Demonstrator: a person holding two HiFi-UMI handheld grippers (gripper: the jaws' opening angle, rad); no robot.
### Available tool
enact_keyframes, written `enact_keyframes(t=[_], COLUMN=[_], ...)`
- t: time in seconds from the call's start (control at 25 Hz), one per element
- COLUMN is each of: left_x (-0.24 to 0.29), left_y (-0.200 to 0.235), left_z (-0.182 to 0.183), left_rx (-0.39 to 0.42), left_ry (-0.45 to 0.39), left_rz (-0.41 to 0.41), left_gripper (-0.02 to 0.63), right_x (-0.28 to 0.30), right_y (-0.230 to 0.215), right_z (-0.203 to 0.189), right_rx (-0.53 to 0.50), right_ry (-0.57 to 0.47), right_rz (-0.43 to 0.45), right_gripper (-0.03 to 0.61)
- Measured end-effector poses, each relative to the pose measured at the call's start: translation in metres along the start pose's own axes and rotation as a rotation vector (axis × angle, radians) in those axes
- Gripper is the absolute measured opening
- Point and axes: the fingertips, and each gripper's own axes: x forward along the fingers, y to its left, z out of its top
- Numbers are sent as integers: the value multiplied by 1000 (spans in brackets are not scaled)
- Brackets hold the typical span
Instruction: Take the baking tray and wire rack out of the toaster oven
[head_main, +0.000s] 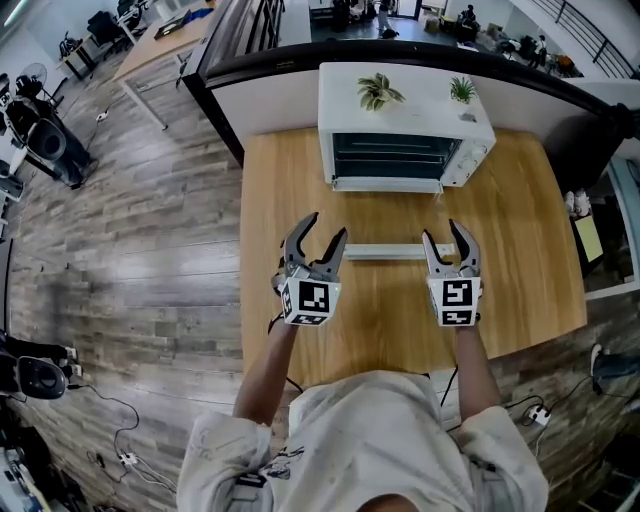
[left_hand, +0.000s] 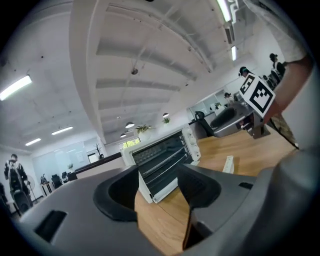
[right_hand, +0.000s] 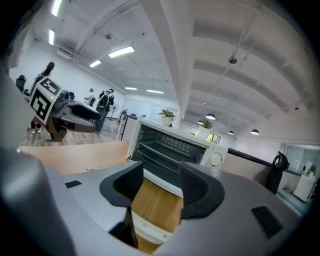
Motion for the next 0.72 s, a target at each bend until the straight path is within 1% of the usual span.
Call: enact_keyframes(t=[0.16,0.28,0.48,0.72], left_x=[36,65,118,171], left_y=[-3,-7,-13,-13], left_z=[2,-2,-15,-24], left_rx=[144,237,355,501], left_ry=[38,77,159,220], left_rz=[-37,-67,-95,-97], left_gripper=[253,253,253,253], right_x=[27,53,100,150], right_y=[-13,-24,-30,-35], right_z=[-4,-12,-23,-30], right_rx=[-80,-129,-313,-459], right_ry=[35,65,99,138], right_rz=[-3,-3,10,27], right_gripper=[222,225,229,233])
